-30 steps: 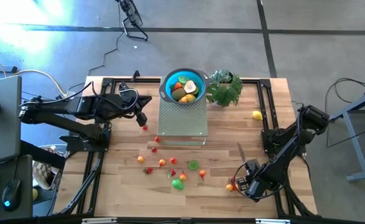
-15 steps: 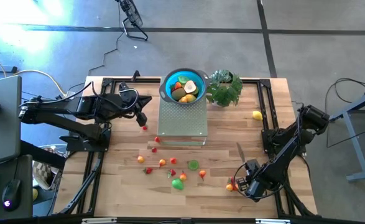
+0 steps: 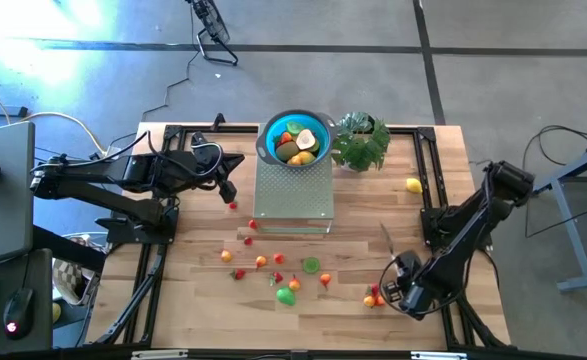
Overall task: Pick & Place Fruit
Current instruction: Put the blue table knife on the shelf
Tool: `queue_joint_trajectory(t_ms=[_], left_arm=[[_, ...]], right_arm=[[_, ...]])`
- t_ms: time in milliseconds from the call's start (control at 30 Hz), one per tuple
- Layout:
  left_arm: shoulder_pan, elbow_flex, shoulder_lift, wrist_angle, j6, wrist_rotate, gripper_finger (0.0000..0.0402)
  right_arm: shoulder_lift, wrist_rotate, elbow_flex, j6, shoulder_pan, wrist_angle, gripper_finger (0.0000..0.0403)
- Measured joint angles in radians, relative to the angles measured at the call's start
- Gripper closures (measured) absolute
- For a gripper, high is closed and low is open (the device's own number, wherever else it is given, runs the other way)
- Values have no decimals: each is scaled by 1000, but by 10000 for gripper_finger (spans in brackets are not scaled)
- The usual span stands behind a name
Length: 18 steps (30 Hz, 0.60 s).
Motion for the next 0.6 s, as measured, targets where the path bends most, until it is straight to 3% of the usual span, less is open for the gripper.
queue_joint_trajectory(t_ms=[167, 400, 600], left_arm=[[0, 0, 0, 0, 0, 0, 388], [0, 0, 0, 1, 0, 0, 388], [0, 0, 0, 1, 0, 0, 388]], right_arm=[[-84, 86, 1, -23, 0, -1, 361], [-200, 291, 23, -58, -20, -34, 361], [-241, 351, 85, -259, -124, -62, 361]])
